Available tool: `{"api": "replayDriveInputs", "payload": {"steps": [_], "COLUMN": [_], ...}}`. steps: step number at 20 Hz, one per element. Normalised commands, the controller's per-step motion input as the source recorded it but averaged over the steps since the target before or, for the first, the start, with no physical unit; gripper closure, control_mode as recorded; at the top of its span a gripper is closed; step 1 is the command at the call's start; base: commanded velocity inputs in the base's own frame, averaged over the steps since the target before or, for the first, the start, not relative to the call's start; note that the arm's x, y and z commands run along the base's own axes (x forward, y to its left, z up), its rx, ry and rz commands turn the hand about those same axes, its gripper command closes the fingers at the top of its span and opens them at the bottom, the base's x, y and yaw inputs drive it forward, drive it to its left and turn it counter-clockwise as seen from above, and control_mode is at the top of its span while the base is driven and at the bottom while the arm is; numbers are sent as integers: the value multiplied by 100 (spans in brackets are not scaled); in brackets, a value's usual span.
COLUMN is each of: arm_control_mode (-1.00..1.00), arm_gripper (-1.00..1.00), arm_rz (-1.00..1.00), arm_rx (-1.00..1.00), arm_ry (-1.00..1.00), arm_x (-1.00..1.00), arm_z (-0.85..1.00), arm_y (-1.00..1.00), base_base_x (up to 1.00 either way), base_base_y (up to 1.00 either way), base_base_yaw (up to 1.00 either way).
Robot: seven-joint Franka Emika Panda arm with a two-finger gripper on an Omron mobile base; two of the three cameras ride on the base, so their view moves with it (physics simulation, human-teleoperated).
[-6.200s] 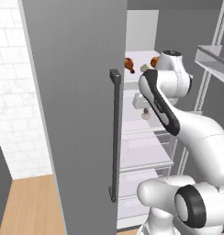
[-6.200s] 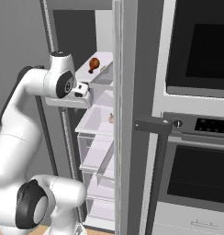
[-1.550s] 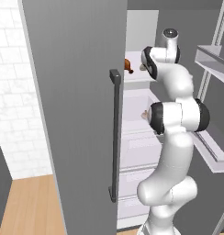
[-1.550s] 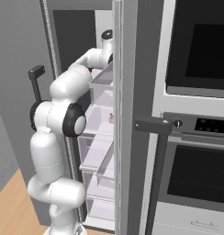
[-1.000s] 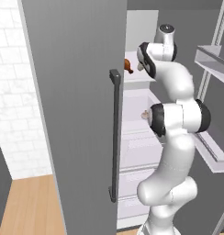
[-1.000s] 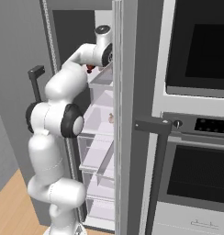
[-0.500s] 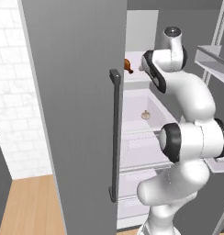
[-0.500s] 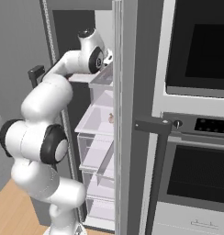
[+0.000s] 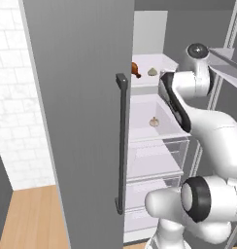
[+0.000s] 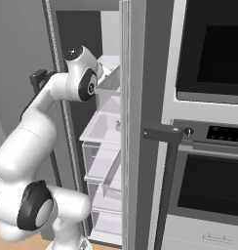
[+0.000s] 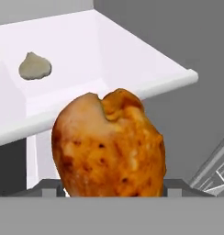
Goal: Place one garlic and one chicken drumstick in each tupperware on the nearby counter, to pack two identical lunches.
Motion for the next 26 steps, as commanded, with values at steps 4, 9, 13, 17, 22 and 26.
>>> {"api": "replayDriveInputs", "payload": {"steps": [4,9,13,17,22,26], "arm_control_mode": [-100,-100,100,100,100,100], "arm_gripper": [100,100,100,100,100,100], "arm_rz": [11,13,6,0,0,0], "arm_rx": [0,0,-2,0,0,0], "arm_ry": [-2,0,0,0,0,0], "arm_x": [-100,-100,-50,0,0,0], "arm_z": [0,0,-4,0,0,0], "arm_y": [22,36,19,0,0,0], "base_base_x": [0,0,-50,-100,-100,-69], "base_base_y": [0,0,9,3,-76,-100], "base_base_yaw": [0,0,8,10,0,-9]}}
